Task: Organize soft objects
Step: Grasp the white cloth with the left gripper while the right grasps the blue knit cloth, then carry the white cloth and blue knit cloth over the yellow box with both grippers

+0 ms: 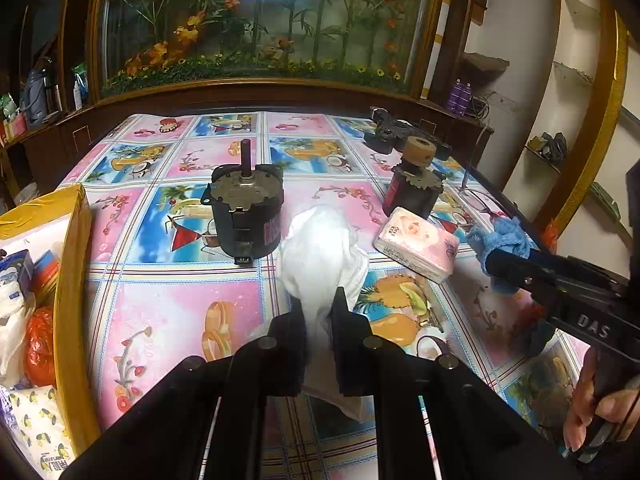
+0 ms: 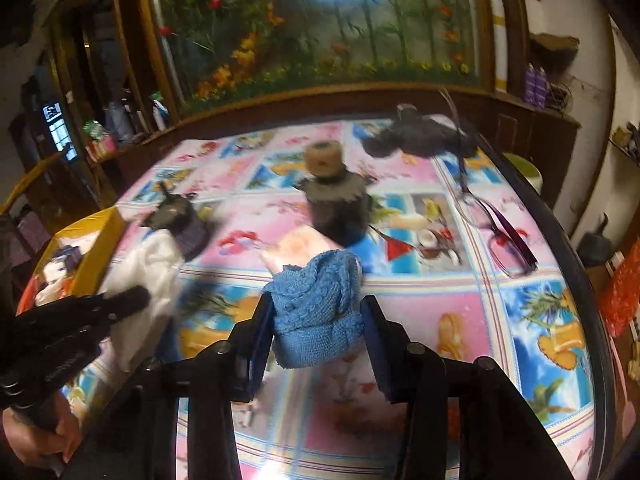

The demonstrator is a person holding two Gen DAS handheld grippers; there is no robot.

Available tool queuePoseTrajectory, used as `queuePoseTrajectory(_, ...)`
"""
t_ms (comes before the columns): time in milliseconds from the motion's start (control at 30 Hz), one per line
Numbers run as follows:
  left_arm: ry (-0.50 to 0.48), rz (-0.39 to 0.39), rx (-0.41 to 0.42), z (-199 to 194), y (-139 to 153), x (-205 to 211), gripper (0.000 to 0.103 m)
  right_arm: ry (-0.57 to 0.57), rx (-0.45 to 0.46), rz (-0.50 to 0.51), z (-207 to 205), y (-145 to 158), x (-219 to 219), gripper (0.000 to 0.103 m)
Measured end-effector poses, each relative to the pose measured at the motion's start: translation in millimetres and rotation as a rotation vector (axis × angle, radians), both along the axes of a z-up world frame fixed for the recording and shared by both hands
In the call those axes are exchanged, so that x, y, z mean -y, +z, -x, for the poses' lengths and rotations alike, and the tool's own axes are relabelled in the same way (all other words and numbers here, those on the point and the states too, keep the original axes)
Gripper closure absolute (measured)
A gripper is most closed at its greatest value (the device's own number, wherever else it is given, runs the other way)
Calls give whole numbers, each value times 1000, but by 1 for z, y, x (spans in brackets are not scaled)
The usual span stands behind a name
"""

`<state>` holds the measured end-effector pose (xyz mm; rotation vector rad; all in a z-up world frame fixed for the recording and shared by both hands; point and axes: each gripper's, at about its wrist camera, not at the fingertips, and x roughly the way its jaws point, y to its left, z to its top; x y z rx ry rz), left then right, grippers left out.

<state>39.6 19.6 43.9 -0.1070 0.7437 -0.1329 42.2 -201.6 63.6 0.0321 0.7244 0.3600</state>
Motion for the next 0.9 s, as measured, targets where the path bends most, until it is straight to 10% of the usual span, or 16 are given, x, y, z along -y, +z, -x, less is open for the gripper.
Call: queuePoseTrajectory(900, 64, -39, 104, 42, 24, -14, 93, 83, -3, -20, 6, -8, -26, 56)
